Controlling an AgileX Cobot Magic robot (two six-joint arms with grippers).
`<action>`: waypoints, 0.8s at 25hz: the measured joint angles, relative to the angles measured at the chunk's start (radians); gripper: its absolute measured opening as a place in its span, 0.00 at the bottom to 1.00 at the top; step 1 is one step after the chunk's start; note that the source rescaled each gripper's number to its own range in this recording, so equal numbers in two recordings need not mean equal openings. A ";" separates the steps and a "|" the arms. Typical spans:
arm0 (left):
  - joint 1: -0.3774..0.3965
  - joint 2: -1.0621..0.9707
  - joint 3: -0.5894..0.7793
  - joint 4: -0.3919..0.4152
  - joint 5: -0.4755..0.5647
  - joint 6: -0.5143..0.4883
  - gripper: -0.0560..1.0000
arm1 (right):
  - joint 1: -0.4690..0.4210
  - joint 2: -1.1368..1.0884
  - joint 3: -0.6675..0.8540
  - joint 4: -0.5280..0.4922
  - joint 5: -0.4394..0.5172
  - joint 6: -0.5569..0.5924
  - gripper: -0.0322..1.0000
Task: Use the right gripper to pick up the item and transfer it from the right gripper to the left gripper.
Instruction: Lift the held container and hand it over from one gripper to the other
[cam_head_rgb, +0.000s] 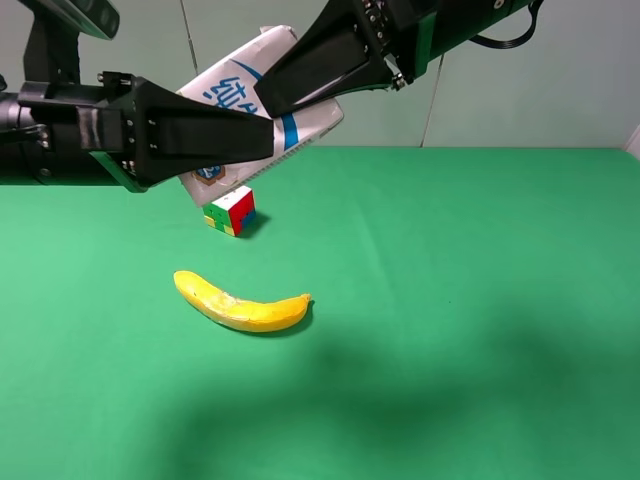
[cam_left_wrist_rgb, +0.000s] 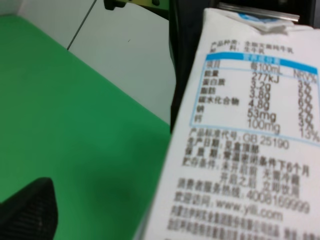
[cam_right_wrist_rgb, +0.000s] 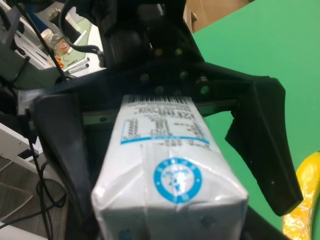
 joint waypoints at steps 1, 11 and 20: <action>0.000 0.000 0.000 0.000 0.000 0.000 0.78 | 0.000 0.000 0.000 0.000 0.000 0.000 0.04; -0.003 0.000 0.000 -0.003 0.033 0.004 0.13 | 0.000 0.000 0.000 -0.007 -0.010 0.000 0.03; -0.003 0.000 0.000 -0.003 0.033 0.020 0.13 | 0.000 0.000 0.000 -0.009 -0.010 0.000 0.03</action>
